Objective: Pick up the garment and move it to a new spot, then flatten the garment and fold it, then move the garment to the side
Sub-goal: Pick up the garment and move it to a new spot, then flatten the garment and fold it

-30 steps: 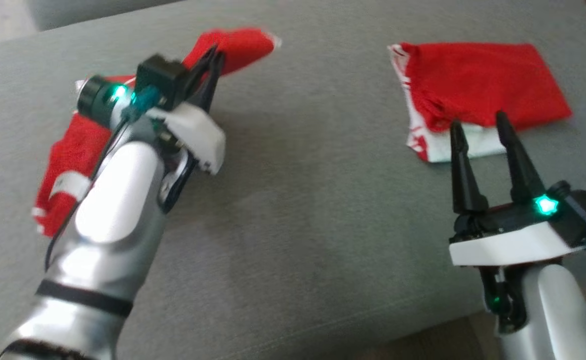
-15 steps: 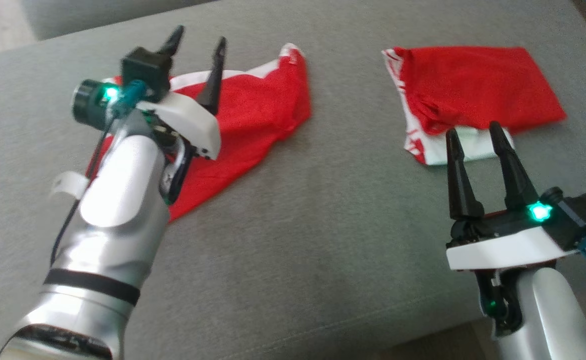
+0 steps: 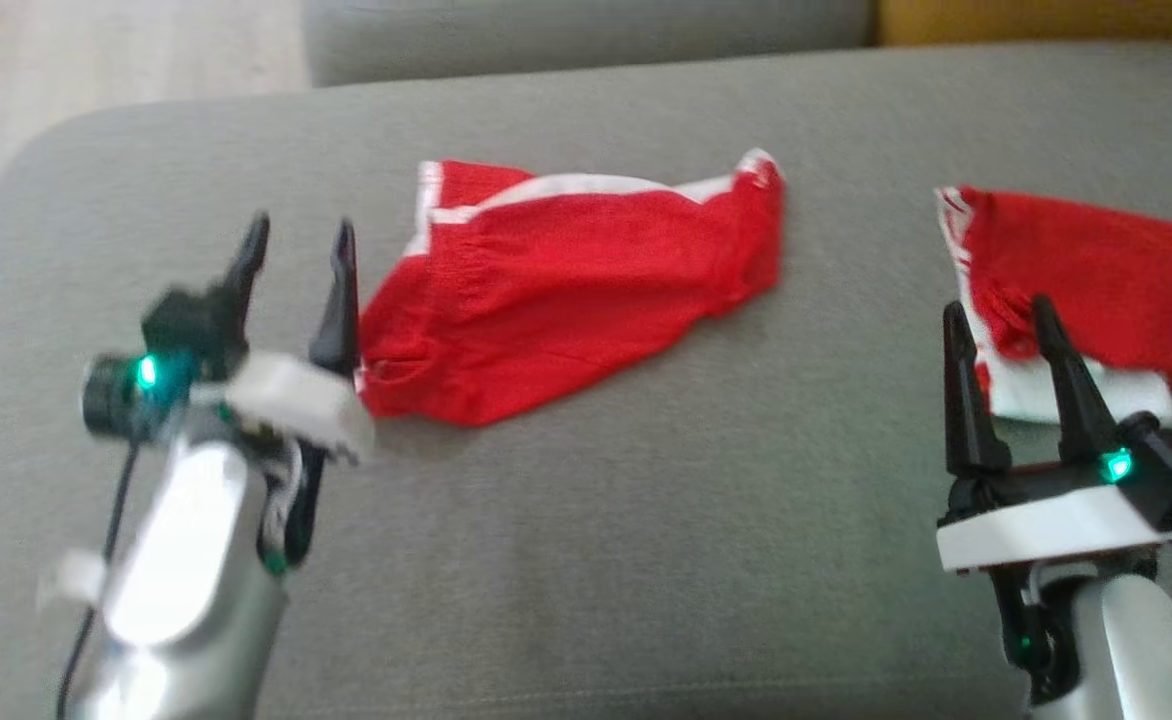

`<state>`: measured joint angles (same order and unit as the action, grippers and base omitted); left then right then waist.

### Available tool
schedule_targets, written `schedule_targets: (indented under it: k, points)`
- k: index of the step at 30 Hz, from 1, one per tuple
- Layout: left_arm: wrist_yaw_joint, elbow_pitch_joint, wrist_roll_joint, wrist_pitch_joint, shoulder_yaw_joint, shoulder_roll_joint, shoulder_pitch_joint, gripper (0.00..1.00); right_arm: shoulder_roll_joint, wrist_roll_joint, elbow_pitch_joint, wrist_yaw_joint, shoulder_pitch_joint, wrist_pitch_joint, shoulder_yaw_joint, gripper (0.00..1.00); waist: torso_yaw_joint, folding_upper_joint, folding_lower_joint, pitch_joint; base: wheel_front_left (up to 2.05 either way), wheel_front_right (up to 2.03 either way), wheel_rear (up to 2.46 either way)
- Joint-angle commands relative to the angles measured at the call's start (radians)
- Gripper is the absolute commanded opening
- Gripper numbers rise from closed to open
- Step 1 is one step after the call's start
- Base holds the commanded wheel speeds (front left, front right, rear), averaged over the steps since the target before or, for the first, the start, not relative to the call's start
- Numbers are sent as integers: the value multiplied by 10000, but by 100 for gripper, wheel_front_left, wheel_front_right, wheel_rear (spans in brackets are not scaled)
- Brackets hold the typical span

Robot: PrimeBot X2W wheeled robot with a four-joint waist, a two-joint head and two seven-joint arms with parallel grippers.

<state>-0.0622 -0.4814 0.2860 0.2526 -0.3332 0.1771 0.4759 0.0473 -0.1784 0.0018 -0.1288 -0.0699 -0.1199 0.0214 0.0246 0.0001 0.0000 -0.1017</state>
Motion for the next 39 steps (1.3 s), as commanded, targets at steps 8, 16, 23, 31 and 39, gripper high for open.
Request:
schedule_targets:
  k: [8, 16, 23, 31, 39]
  points:
    - [-323, 2323, 12, 90, 627, -191, -2190, 100, 29, -55, -126, -19, 350, 75, 40, 100, -910, -1, 0, 863, 0, 0, 0]
    - [-399, 3209, -222, 90, 983, -688, -3332, 100, 29, -277, 57, -19, 477, -27, 152, 100, -789, -1, 0, 936, 0, 0, 0]
    - [-212, 3349, -431, 91, 1266, -852, -3546, 100, 29, -298, 157, -19, 443, -41, 217, 100, -685, -1, 0, 898, 0, 0, 0]
    - [-19, 3310, -603, 91, 1421, -975, -3553, 100, 29, -315, 205, -19, 435, -70, 220, 100, -667, -1, 0, 851, 0, 0, 0]
    - [134, 3247, -741, 91, 1483, -1094, -3409, 100, 29, 18, 470, -19, 189, 141, 462, 100, -876, -1, 0, 574, 0, 0, 0]
